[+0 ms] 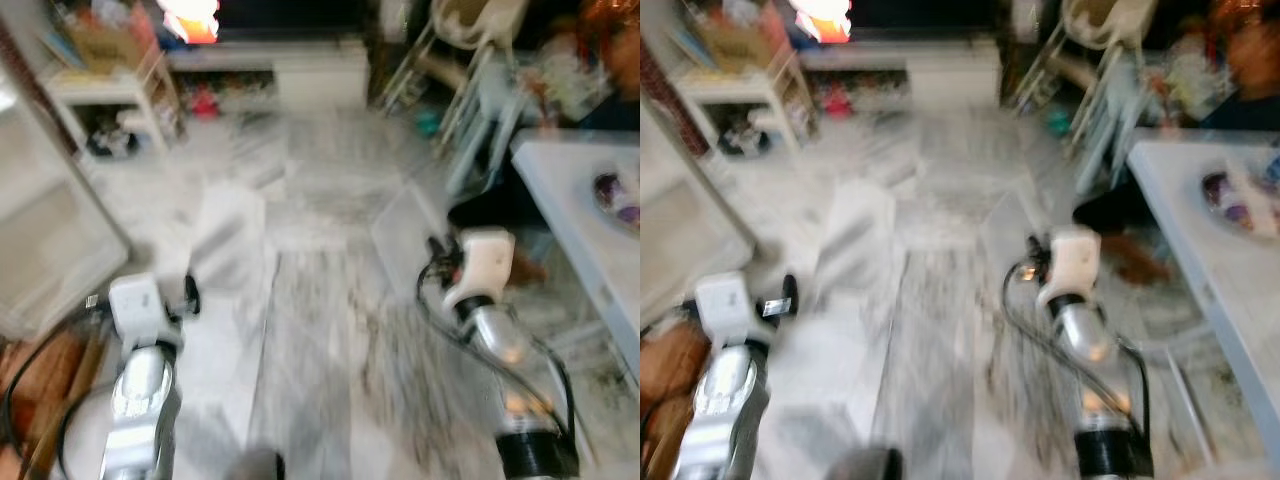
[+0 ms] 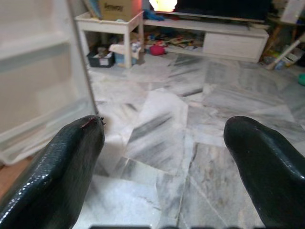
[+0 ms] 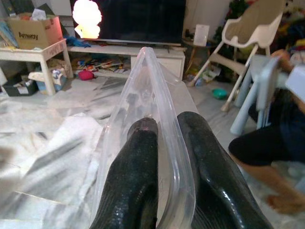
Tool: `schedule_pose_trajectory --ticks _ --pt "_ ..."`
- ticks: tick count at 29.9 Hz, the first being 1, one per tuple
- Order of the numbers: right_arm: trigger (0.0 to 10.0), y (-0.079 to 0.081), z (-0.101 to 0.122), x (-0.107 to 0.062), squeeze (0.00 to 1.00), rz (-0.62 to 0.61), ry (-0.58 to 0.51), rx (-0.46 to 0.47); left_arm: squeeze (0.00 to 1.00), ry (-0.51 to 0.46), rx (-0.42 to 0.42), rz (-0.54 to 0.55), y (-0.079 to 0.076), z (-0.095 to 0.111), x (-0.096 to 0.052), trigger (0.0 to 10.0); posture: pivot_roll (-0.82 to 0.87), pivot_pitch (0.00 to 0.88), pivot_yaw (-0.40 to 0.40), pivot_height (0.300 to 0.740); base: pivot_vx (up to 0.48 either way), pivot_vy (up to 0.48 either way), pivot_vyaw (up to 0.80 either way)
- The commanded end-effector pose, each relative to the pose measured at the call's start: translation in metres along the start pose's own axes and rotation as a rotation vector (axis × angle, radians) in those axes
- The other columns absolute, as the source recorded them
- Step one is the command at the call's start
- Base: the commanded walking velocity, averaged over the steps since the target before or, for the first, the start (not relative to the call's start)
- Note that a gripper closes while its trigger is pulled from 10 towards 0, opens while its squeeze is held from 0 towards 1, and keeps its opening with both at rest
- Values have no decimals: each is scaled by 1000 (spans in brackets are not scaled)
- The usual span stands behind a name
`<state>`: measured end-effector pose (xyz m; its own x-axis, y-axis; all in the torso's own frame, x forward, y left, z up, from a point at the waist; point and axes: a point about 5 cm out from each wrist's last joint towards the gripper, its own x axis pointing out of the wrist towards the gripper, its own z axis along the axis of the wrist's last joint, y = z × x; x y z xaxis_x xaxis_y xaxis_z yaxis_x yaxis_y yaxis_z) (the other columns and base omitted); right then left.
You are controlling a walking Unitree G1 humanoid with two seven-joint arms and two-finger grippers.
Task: Restocking fridge
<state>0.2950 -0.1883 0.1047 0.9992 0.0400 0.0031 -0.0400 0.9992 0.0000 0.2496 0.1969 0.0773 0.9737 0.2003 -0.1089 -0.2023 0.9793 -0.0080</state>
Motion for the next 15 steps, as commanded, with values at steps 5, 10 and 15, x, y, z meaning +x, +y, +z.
schedule_pose_trajectory --ticks 5,10,15 --pt "10000 13 -5 3 0 22 27 29 0 -16 17 -39 -8 3 5 10000 40 0 -71 740 0 0 781" --pt "10000 18 2 11 0 43 -7 28 0 -106 76 -104 -20 20 14 10000 21 0 -58 740 0 0 784" --pt "10000 16 -3 8 0 25 0 74 0 -51 -3 -103 -21 11 8 10000 35 0 -37 740 0 0 783"
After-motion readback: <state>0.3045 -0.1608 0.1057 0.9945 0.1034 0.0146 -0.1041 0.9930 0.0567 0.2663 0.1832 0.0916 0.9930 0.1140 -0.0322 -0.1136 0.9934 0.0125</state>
